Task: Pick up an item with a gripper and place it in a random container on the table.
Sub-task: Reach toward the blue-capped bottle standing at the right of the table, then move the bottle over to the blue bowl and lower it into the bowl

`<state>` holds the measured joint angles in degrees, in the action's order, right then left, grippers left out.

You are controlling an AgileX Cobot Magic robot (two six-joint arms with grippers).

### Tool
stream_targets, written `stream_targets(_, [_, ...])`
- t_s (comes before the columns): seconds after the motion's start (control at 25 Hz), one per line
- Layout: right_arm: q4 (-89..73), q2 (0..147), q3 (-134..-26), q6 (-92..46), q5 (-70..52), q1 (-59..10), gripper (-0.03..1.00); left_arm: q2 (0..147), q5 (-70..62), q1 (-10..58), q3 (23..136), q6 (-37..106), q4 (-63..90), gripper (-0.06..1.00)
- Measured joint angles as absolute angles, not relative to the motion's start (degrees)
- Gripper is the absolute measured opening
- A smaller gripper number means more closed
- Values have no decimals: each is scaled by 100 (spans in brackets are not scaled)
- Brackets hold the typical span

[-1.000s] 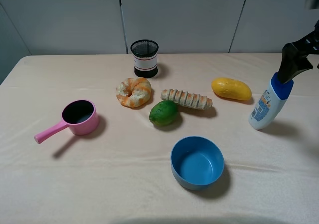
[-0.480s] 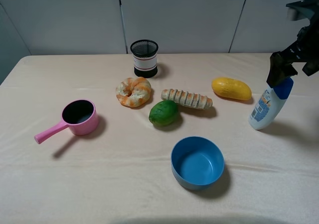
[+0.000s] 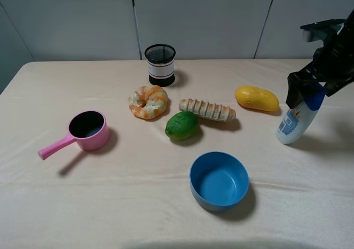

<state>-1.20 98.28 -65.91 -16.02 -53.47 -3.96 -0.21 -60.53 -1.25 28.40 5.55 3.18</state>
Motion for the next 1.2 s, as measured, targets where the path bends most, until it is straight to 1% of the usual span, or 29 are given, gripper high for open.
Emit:
stream_targets(0.56, [-63,10102,-6591,-1634,-5328,-396,68,-21,-6053,-125,2840,555,318,94])
stream_targets(0.6, [-63,10102,-6591,-1634,-5328,-396,66,-21,-6053,-125,2840,555,318,94])
stream_targets(0.68, [-63,10102,-6591,-1634,-5333,-396,57,-21,-6053,-125,2840,555,318,94])
stream_targets(0.88, [-111,10102,-6591,-1634,-5359,-396,27,-21,-6053,-125,2840,555,318,94])
stream_targets(1.2, [-100,10107,-6591,-1634,-5352,-396,27,-21,-6053,-125,2840,555,318,94])
